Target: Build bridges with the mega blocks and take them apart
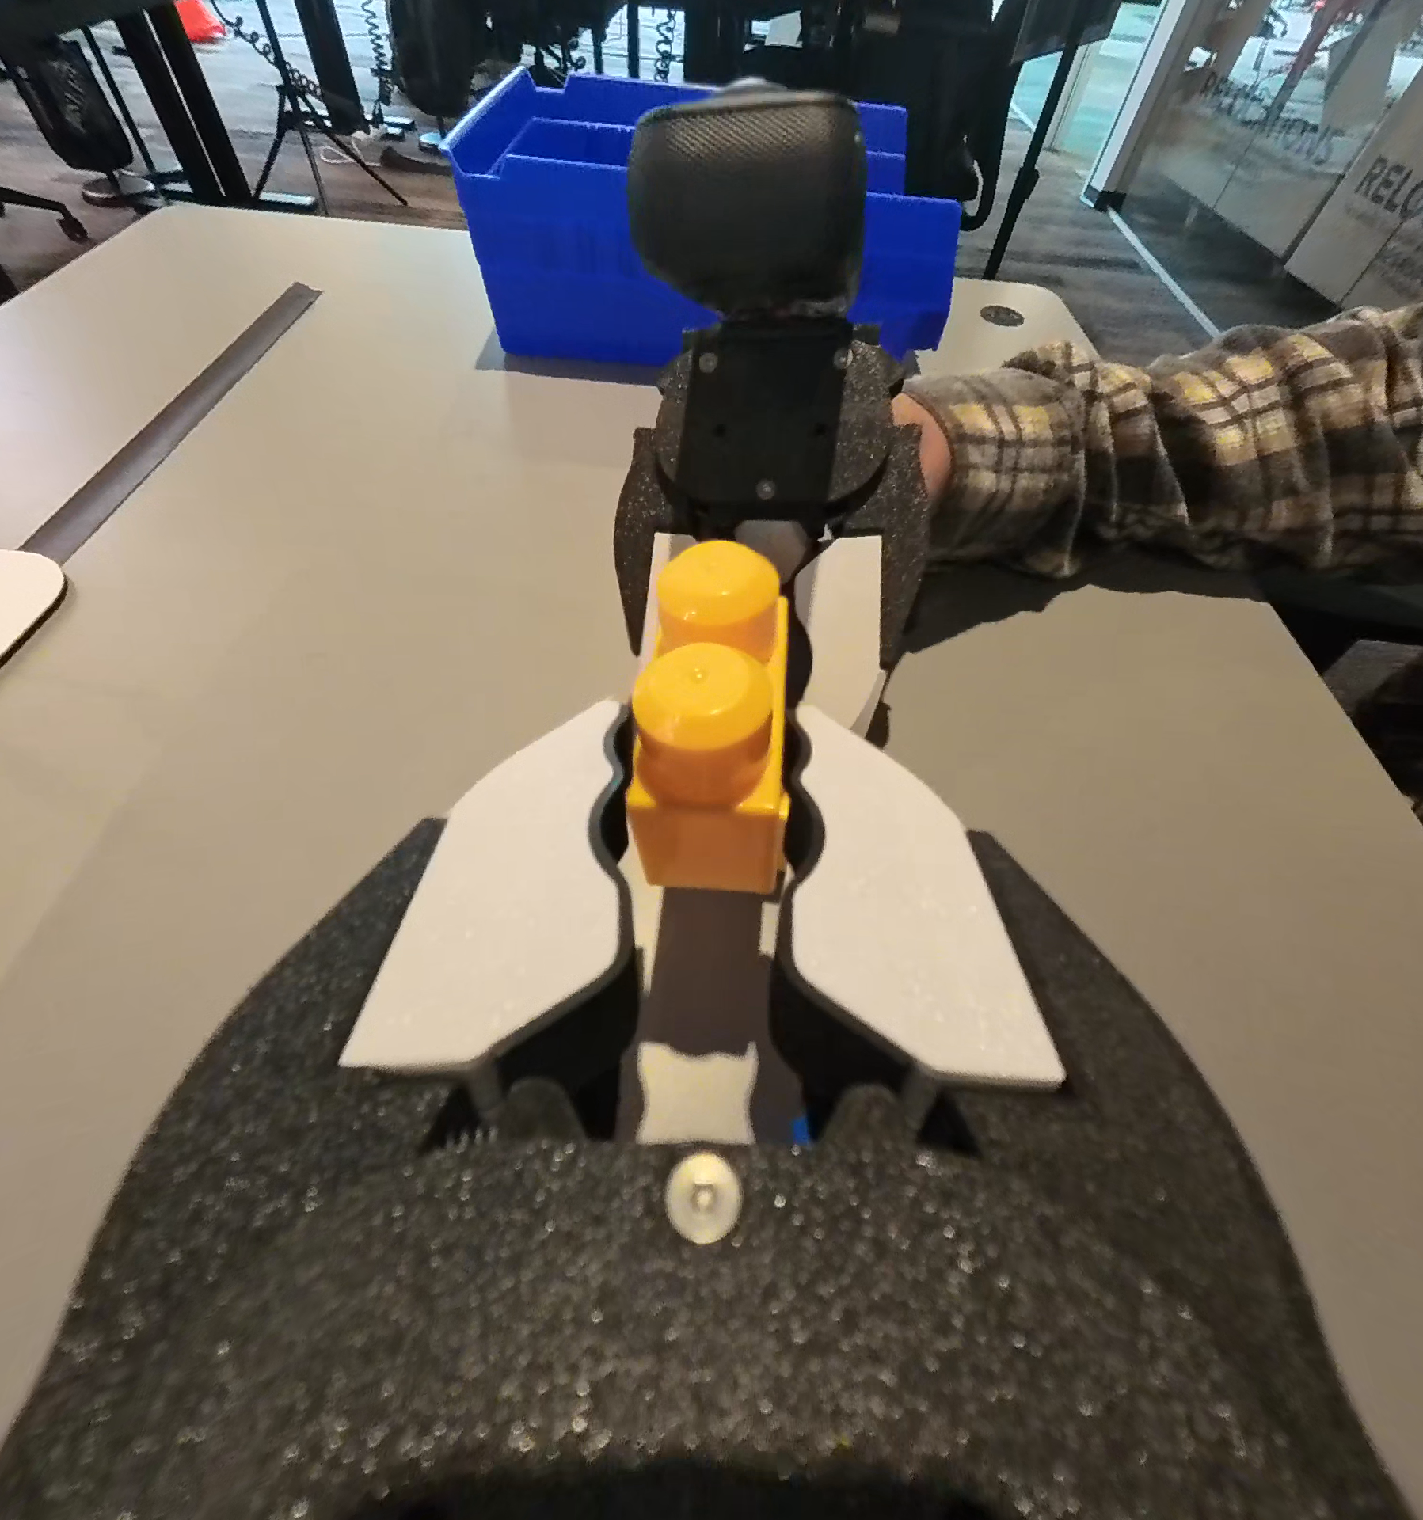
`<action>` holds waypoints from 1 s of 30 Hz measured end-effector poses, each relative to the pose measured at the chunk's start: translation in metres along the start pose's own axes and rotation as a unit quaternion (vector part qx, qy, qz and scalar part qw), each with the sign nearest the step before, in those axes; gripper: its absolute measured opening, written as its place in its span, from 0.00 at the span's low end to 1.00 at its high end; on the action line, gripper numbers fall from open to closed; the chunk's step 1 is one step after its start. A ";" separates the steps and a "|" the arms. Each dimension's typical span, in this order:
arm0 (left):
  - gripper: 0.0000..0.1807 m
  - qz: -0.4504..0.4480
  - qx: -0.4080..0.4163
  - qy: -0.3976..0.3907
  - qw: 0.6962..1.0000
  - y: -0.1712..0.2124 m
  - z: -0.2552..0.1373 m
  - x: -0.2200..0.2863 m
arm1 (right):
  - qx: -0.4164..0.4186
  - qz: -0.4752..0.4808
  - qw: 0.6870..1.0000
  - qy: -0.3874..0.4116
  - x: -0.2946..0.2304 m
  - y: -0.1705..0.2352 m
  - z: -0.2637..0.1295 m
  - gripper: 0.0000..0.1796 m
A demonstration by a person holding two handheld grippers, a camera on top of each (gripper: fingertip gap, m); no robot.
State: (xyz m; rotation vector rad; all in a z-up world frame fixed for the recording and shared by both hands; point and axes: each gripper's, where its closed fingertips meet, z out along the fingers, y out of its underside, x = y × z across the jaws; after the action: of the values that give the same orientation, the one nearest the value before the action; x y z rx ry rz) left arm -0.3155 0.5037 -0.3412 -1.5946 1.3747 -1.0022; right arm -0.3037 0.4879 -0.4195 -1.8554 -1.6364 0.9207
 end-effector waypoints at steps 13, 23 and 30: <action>0.19 0.010 -0.047 -0.001 0.999 0.011 0.009 0.004 | -0.003 -0.002 1.000 0.009 0.002 0.003 0.000 0.21; 0.19 -0.001 -0.087 -0.018 0.996 0.021 0.009 -0.001 | -0.029 -0.023 0.999 0.024 0.002 0.010 0.003 0.38; 0.19 0.001 -0.110 -0.018 0.994 0.022 0.009 0.000 | -0.020 -0.017 0.999 0.022 0.003 0.008 -0.001 0.31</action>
State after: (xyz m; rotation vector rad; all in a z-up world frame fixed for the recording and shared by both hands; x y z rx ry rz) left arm -0.3156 0.5021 -0.3648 -1.7626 1.5021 -0.8394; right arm -0.2975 0.4898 -0.4247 -1.8563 -1.6652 0.8320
